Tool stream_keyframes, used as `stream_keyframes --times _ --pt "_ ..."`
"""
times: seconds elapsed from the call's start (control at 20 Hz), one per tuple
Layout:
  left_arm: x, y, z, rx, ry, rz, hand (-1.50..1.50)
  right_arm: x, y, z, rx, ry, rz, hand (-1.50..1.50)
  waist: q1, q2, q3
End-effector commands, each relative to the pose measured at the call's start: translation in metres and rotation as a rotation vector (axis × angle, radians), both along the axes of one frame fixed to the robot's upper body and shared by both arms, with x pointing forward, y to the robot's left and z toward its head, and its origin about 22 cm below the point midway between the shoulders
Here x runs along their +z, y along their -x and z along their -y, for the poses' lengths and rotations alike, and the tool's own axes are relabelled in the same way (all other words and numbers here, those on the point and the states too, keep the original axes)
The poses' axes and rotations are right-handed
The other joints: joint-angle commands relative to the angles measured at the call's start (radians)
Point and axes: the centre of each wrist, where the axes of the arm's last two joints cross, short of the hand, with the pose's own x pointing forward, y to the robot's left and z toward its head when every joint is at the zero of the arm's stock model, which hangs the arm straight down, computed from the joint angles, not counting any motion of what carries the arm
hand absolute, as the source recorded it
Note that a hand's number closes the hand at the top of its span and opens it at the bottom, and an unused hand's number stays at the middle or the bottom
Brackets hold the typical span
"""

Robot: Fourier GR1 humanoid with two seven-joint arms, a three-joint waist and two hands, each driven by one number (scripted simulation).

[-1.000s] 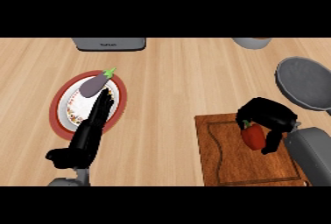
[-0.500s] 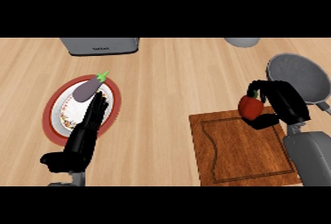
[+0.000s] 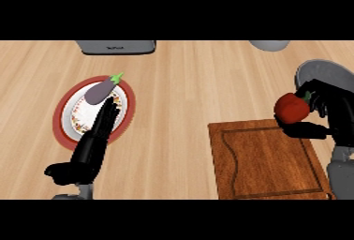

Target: Pick the bell pepper from the cutting board and place it in the pan

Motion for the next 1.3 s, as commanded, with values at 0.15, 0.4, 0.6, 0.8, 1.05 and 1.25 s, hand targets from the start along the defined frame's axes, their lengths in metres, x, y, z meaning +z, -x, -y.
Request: stream_keyframes --times 0.15,0.4,0.6,0.8,1.05,1.25 --pt "-0.003 -0.011 0.039 -0.007 -0.006 0.005 0.00 -0.002 -0.008 0.050 -0.169 -0.122 0.058 1.50 0.021 0.009 0.002" --pt "-0.005 -0.019 0.011 -0.041 0.013 0.019 0.00 -0.030 -0.024 0.099 -0.236 -0.042 0.149 1.50 0.028 0.012 0.002" --pt "-0.010 -0.006 0.017 -0.045 0.001 0.014 0.00 -0.026 -0.047 0.127 -0.338 0.076 0.218 1.50 0.049 0.018 0.003" --pt "0.004 -0.016 0.008 -0.059 0.006 0.033 0.00 -0.022 -0.059 0.153 -0.392 -0.029 0.309 1.50 0.053 0.021 0.004" --pt "0.009 -0.017 0.012 -0.066 -0.005 0.027 0.00 -0.031 -0.064 0.175 -0.408 -0.040 0.325 1.50 0.069 0.027 0.006" --pt "0.010 -0.011 0.023 -0.076 0.012 0.030 0.00 -0.019 -0.054 0.203 -0.419 -0.026 0.328 1.50 0.082 0.031 0.008"
